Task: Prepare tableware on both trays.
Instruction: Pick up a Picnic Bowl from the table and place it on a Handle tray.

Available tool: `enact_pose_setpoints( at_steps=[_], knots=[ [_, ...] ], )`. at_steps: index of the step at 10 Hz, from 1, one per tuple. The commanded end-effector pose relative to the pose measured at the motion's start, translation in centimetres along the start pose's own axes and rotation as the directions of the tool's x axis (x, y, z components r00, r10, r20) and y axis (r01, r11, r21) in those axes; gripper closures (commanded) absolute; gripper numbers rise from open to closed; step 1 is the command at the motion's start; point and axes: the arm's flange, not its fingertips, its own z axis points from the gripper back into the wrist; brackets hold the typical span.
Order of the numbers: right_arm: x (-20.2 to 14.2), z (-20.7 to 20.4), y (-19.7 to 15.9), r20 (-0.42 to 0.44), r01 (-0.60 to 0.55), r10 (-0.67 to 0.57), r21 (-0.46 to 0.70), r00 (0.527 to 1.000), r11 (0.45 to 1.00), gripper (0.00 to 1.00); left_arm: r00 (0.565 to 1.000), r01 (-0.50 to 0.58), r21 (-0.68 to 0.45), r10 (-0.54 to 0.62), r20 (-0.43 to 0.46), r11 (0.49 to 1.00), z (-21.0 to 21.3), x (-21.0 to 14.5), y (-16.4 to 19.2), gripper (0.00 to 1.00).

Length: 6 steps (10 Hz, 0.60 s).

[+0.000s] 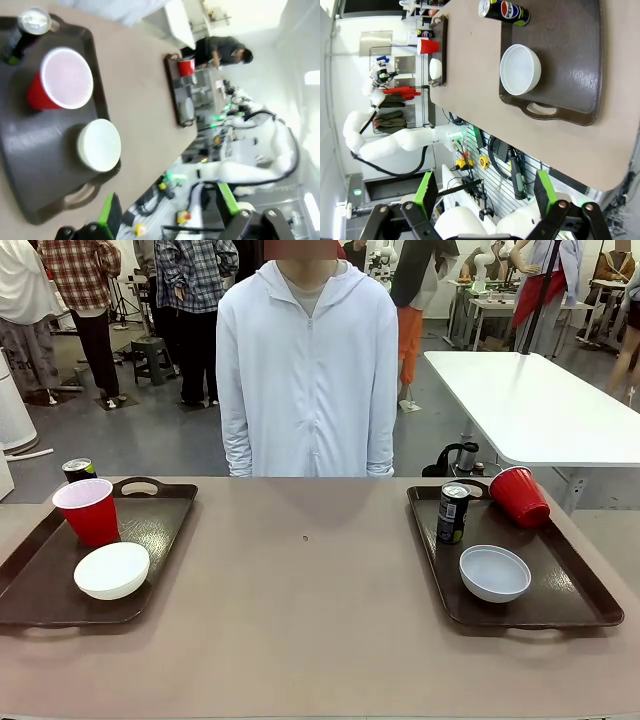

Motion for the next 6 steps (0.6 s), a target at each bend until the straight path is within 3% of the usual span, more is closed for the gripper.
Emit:
enact_pose_setpoints(
  at_steps=[1,2,3,6],
  knots=[
    [-0.1,0.1,0.3,0.003,-0.003,0.003,0.012,1.0,1.0,0.0,0.997,-0.072,-0.059,0.074,0.033,0.996,0.8,2.3,2.3,0.0],
    [-0.1,0.1,0.3,0.003,-0.003,0.003,0.012,1.0,1.0,0.0,0.994,-0.1,-0.041,0.102,0.045,0.994,0.7,2.7,2.9,0.0],
    [-0.1,0.1,0.3,0.003,-0.003,0.003,0.012,1.0,1.0,0.0,0.998,-0.053,-0.036,0.054,0.023,0.998,0.6,0.4,2.1,0.0],
    [-0.1,0.1,0.3,0.003,-0.003,0.003,0.012,1.0,1.0,0.0,0.998,-0.053,-0.036,0.054,0.023,0.998,0.6,0.4,2.1,0.0]
  ],
)
